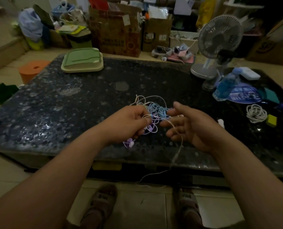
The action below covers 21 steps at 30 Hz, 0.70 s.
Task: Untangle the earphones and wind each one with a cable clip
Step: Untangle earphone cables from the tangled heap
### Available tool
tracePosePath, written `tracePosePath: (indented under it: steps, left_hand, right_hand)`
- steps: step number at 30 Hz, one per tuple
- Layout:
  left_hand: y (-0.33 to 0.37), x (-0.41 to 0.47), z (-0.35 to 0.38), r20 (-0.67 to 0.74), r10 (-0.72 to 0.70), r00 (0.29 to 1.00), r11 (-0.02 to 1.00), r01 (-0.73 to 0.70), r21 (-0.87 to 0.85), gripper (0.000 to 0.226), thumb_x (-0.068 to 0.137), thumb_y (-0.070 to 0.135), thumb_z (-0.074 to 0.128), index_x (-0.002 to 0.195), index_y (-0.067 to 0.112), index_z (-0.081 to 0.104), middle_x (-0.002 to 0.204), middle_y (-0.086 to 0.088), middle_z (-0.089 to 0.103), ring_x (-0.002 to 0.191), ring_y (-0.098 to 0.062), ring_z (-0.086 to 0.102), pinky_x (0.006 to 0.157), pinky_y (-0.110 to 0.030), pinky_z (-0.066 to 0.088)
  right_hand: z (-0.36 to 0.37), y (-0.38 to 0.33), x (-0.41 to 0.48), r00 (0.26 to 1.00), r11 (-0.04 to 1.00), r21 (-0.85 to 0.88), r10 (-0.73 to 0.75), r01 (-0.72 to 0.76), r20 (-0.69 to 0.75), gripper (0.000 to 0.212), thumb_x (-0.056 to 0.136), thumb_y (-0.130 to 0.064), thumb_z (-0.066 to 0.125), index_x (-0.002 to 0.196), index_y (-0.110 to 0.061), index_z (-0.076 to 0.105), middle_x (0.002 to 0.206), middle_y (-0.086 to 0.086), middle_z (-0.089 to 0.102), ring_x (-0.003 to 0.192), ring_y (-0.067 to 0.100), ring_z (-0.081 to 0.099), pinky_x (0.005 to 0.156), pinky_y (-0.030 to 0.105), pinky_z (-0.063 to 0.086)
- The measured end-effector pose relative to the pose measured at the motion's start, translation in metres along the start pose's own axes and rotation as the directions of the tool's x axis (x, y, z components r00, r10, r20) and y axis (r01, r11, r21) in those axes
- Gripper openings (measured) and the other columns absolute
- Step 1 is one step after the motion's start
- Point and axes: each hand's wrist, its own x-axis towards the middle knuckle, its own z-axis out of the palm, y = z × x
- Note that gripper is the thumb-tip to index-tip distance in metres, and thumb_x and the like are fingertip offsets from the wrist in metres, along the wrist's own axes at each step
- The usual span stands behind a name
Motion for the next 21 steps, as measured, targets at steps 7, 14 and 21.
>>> tracePosePath:
  steps: [7, 14, 21]
  left_hand:
    - [0.002, -0.015, 0.026, 0.033, 0.059, 0.998, 0.991, -0.063, 0.122, 0.019, 0.105, 0.023, 0.059, 0.087, 0.021, 0.065, 0.072, 0.004, 0.066, 0.064, -0.007, 0.062, 0.062, -0.029, 0.05]
    - [-0.004, -0.032, 0.024, 0.126, 0.007, 0.992, 1.0, -0.003, -0.024, 0.028, 0.11, 0.023, 0.05, 0.086, 0.009, 0.055, 0.063, -0.002, 0.056, 0.06, -0.017, 0.052, 0.061, -0.03, 0.047]
    - [-0.006, -0.03, 0.029, 0.097, 0.007, 0.995, 0.992, 0.005, -0.129, 0.04, 0.111, 0.034, 0.043, 0.077, 0.019, 0.058, 0.07, -0.002, 0.054, 0.067, -0.018, 0.05, 0.064, -0.032, 0.046]
  right_hand:
    - [0.014, 0.022, -0.02, 0.986, 0.896, -0.411, -0.151, 0.169, 0.076, 0.03, 0.101, -0.041, 0.065, 0.083, -0.018, 0.068, 0.072, 0.003, 0.06, 0.066, 0.015, 0.055, 0.062, 0.03, 0.047]
    - [-0.006, -0.013, -0.02, 0.913, 0.923, 0.271, -0.162, 0.275, -0.374, 0.036, 0.099, -0.022, 0.059, 0.065, -0.023, 0.046, 0.056, -0.004, 0.033, 0.05, 0.012, 0.027, 0.054, 0.029, 0.029]
    - [-0.022, 0.015, -0.01, 0.939, 0.995, -0.046, -0.097, 0.086, -0.329, 0.018, 0.104, -0.024, 0.06, 0.102, -0.006, 0.064, 0.088, 0.008, 0.072, 0.071, 0.018, 0.067, 0.067, 0.036, 0.057]
